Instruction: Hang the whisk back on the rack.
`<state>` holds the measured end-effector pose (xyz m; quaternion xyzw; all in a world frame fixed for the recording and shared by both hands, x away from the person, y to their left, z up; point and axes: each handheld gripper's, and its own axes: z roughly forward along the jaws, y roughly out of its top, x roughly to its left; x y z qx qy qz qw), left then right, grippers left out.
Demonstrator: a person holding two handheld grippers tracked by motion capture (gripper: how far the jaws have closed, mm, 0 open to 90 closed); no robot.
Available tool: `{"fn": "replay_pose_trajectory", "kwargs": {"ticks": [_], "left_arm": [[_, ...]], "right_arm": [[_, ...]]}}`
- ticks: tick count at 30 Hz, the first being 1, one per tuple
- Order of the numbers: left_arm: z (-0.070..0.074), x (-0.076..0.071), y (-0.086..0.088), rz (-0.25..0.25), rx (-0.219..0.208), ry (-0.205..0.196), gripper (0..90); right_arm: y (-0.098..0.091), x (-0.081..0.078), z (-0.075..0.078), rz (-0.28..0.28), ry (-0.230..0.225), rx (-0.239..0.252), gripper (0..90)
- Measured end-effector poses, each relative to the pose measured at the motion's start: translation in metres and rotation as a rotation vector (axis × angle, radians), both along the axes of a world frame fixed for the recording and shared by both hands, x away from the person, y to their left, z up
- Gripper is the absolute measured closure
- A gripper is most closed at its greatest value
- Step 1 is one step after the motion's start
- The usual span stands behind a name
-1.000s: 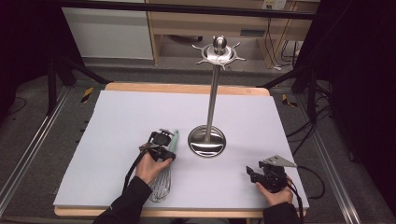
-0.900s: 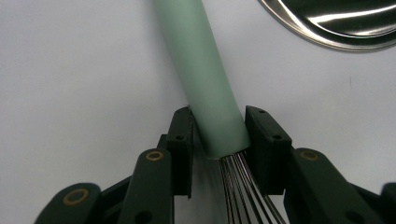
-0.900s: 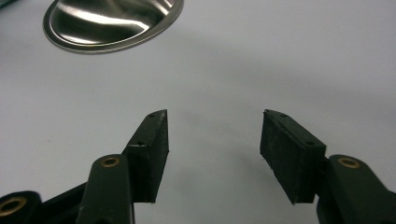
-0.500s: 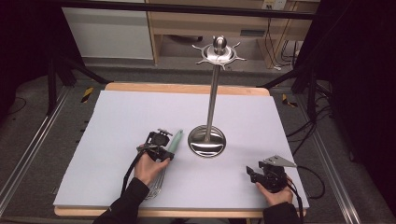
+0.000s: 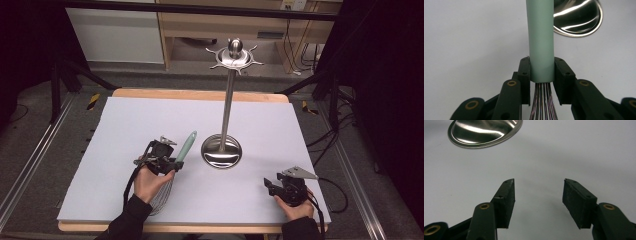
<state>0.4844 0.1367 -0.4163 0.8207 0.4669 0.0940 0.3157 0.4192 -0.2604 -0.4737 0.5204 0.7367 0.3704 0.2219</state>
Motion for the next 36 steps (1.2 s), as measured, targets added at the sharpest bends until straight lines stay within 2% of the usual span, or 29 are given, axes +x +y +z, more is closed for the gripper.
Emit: {"fn": "replay_pose_trajectory", "kwargs": {"ticks": [5, 6, 7, 8, 9, 10, 11, 12, 13, 16, 17, 18, 19, 23, 24, 26, 31, 32, 36], "left_arm": [[0.009, -0.013, 0.011, -0.018, -0.041, -0.048, 68.9], [0.012, -0.017, 0.016, -0.020, -0.067, -0.070, 68.9], [0.012, -0.017, 0.016, -0.020, -0.067, -0.070, 68.9], [0.016, -0.022, 0.021, -0.013, -0.073, -0.105, 68.9], [0.016, -0.022, 0.021, -0.013, -0.073, -0.105, 68.9], [0.020, -0.025, 0.024, -0.014, -0.086, -0.129, 68.9], [0.020, -0.025, 0.024, -0.014, -0.086, -0.129, 69.0], [0.025, -0.030, 0.026, -0.008, -0.096, -0.167, 69.0], [0.025, -0.030, 0.026, -0.008, -0.096, -0.167, 68.9], [0.033, -0.039, 0.030, -0.013, -0.130, -0.215, 69.0], [0.033, -0.039, 0.030, -0.013, -0.130, -0.215, 69.0], [0.037, -0.043, 0.033, -0.003, -0.152, -0.241, 69.0], [0.037, -0.043, 0.033, -0.003, -0.152, -0.241, 69.0], [0.045, -0.048, 0.037, -0.001, -0.183, -0.293, 69.0], [0.047, -0.049, 0.038, 0.002, -0.198, -0.316, 69.0], [0.049, -0.050, 0.039, 0.001, -0.201, -0.324, 69.0], [0.058, -0.053, 0.039, -0.002, -0.227, -0.378, 69.0], [0.062, -0.054, 0.038, -0.009, -0.237, -0.399, 69.0], [0.068, -0.054, 0.037, -0.018, -0.251, -0.420, 69.0]], "right_arm": [[0.000, 0.000, 0.000, 0.001, -0.007, -0.006, 43.4], [0.000, 0.000, 0.000, 0.001, -0.006, -0.006, 43.4], [0.000, 0.000, 0.000, 0.001, -0.006, -0.006, 43.4], [0.000, 0.000, 0.000, 0.005, -0.007, -0.005, 43.4], [0.000, 0.000, 0.000, 0.005, -0.007, -0.005, 43.4], [0.000, 0.000, -0.001, 0.008, -0.010, -0.009, 43.4], [0.000, 0.000, -0.001, 0.008, -0.010, -0.009, 43.4], [0.000, 0.000, 0.000, 0.008, -0.011, -0.007, 43.4], [0.000, 0.000, 0.000, 0.008, -0.011, -0.007, 43.4], [0.000, -0.001, 0.000, 0.003, -0.009, -0.003, 43.1], [0.000, -0.001, 0.000, 0.003, -0.009, -0.003, 43.1], [0.000, -0.002, 0.000, 0.003, -0.014, -0.003, 42.8], [0.000, -0.002, 0.000, 0.003, -0.014, -0.003, 42.8], [0.000, -0.002, 0.001, 0.001, -0.018, 0.000, 42.3], [0.000, -0.002, 0.001, 0.001, -0.022, -0.001, 41.9], [-0.001, -0.002, 0.001, 0.000, -0.027, -0.002, 41.5], [-0.001, -0.003, 0.002, -0.007, -0.034, 0.002, 40.9], [-0.001, -0.002, 0.002, -0.007, -0.036, 0.000, 40.8], [0.000, -0.002, 0.002, -0.008, -0.037, 0.000, 40.7]]}}
